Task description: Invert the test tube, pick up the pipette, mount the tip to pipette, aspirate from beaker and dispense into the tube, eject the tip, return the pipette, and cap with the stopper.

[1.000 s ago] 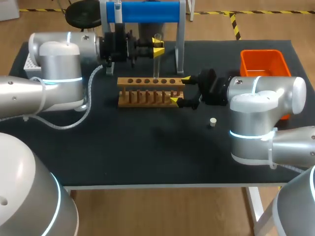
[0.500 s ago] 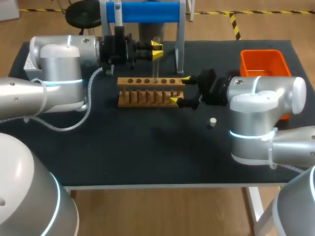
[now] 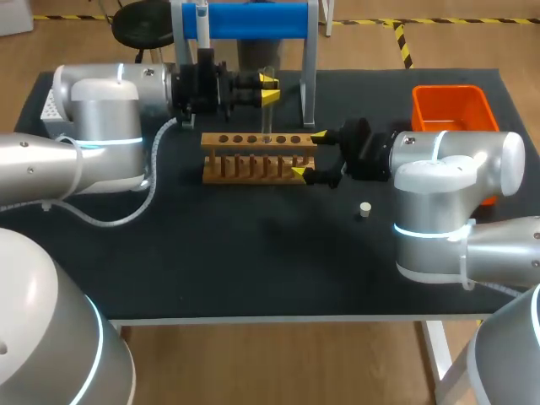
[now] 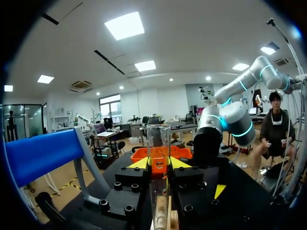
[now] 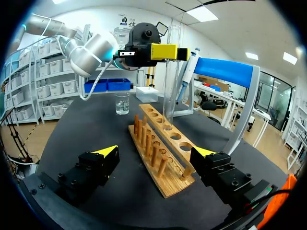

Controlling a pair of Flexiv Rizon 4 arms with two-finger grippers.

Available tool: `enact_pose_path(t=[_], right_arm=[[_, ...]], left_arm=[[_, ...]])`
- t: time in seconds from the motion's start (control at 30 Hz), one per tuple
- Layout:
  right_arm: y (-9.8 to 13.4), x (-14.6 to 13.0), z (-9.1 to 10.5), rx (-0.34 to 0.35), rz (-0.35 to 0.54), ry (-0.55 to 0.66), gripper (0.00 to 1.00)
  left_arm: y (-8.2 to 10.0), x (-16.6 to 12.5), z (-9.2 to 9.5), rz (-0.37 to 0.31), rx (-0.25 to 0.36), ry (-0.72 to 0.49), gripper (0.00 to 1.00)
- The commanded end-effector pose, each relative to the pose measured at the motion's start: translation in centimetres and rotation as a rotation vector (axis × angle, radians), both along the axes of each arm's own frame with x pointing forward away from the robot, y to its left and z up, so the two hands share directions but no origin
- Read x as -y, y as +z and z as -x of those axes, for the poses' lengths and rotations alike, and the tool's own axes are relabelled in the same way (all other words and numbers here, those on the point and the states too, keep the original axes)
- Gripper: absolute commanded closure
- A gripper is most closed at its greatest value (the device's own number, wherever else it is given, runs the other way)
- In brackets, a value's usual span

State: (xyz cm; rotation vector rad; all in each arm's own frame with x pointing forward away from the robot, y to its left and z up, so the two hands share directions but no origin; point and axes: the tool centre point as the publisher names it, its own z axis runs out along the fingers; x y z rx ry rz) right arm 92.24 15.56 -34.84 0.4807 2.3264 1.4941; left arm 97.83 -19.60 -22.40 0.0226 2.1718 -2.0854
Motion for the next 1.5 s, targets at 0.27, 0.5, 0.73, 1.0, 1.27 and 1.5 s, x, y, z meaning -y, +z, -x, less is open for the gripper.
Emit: enact_pose_path(t=[0.27, 0.5, 0.73, 1.0, 1.27, 1.5], right_arm=[[-0.1, 0.0, 0.0, 0.001, -0.001, 0.0, 0.0], [-0.1, 0.0, 0.0, 0.001, -0.001, 0.0, 0.0], [-0.1, 0.0, 0.0, 0.001, -0.001, 0.0, 0.0], [-0.1, 0.0, 0.0, 0.001, -0.001, 0.0, 0.0], [-0.1, 0.0, 0.0, 0.001, -0.001, 0.0, 0.0], [-0.1, 0.0, 0.0, 0.001, -0.001, 0.0, 0.0]], left_arm=[[-0.7, 0.3, -0.5, 0.008, -0.02, -0.005, 1.0], [-1.2, 0.4, -0.7, 0.004, -0.03, -0.007, 1.0], [-1.8, 0.4, -0.8, 0.001, -0.04, -0.006, 1.0], [-2.5, 0.5, -0.8, 0.004, -0.05, -0.002, 1.0], [-3.1, 0.4, -0.8, 0.013, -0.052, 0.0, 1.0], [-3.6, 0.3, -1.0, 0.02, -0.057, 0.005, 1.0]])
